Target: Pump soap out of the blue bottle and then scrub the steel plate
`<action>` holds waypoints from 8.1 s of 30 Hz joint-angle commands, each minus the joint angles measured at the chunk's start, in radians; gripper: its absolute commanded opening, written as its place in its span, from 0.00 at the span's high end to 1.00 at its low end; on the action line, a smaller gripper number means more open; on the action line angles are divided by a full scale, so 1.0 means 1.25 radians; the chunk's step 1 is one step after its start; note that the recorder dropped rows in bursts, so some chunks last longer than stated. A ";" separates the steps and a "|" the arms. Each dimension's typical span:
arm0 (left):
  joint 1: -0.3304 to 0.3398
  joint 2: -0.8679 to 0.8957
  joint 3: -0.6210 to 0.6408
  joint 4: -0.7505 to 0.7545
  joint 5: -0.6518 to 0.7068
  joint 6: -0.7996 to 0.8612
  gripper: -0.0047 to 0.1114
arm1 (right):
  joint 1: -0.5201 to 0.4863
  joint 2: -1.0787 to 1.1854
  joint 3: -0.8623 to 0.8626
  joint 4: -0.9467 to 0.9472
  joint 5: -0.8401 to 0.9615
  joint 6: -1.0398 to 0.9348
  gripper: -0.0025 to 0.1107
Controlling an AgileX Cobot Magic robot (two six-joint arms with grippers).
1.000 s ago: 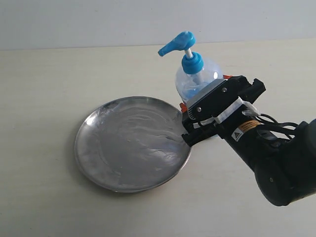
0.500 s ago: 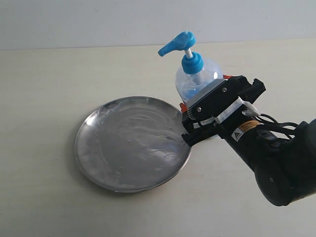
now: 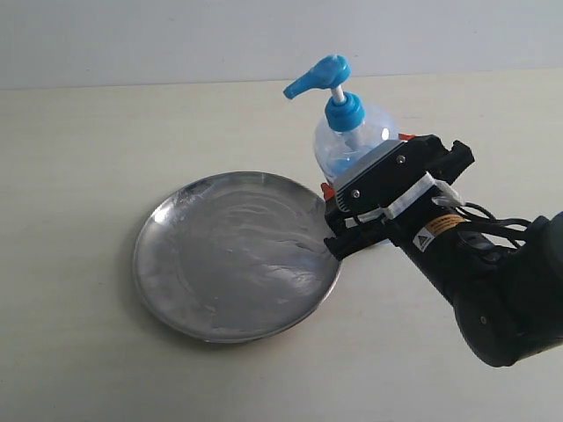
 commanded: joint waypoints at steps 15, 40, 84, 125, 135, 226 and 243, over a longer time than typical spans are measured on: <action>-0.005 0.003 -0.005 0.003 -0.005 0.003 0.96 | 0.001 -0.012 0.001 -0.001 -0.044 0.002 0.98; -0.008 0.258 -0.028 -0.614 0.194 0.510 0.96 | 0.001 -0.012 0.001 -0.001 -0.044 0.002 0.98; -0.128 0.630 -0.524 -0.625 0.400 0.502 0.96 | 0.001 -0.012 0.001 -0.001 -0.044 0.002 0.98; -0.351 0.913 -0.861 -0.509 0.453 0.501 0.96 | 0.001 -0.012 0.001 -0.001 -0.044 0.002 0.98; -0.365 0.930 -0.861 -0.519 0.411 0.501 0.96 | 0.001 -0.012 0.001 -0.001 -0.044 0.002 0.98; -0.323 0.861 -0.989 -0.304 0.402 0.416 0.96 | 0.001 -0.012 0.001 -0.026 -0.044 0.053 0.98; -0.229 0.709 -0.762 -0.299 0.355 0.375 0.96 | 0.001 -0.036 0.001 0.098 -0.044 0.089 0.98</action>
